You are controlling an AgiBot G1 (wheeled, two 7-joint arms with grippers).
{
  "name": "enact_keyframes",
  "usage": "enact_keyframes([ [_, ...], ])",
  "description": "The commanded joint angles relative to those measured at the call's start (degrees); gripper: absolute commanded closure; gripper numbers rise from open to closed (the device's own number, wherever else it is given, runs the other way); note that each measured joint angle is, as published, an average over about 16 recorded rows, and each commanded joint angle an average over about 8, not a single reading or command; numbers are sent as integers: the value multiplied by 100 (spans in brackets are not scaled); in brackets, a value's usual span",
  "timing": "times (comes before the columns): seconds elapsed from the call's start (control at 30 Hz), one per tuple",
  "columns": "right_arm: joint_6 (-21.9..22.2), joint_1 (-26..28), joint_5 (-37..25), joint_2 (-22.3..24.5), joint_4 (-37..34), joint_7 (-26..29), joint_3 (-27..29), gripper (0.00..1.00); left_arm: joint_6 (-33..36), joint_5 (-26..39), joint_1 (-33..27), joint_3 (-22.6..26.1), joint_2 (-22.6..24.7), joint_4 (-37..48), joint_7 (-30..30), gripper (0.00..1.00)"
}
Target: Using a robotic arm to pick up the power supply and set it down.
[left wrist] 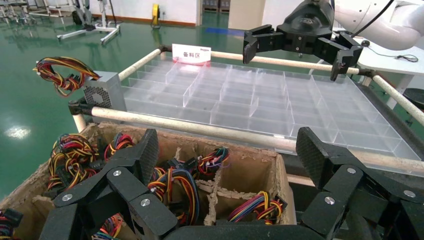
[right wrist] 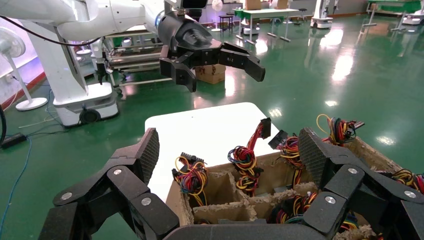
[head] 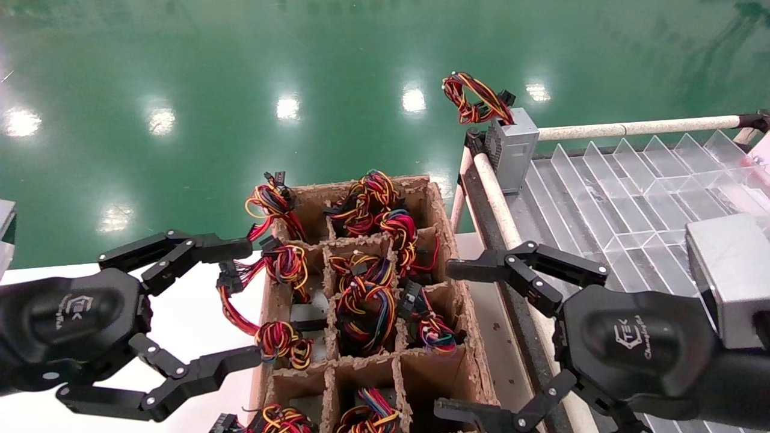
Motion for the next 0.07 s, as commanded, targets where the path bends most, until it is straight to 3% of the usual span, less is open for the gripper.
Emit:
enact_keyframes([
  [0.03,1,1,-2,-1,-2,-1,-1,0,0,0,0,0,0,0,0,0],
  [0.07,1,1,-2,-1,-2,-2,-2,0,0,0,0,0,0,0,0,0],
])
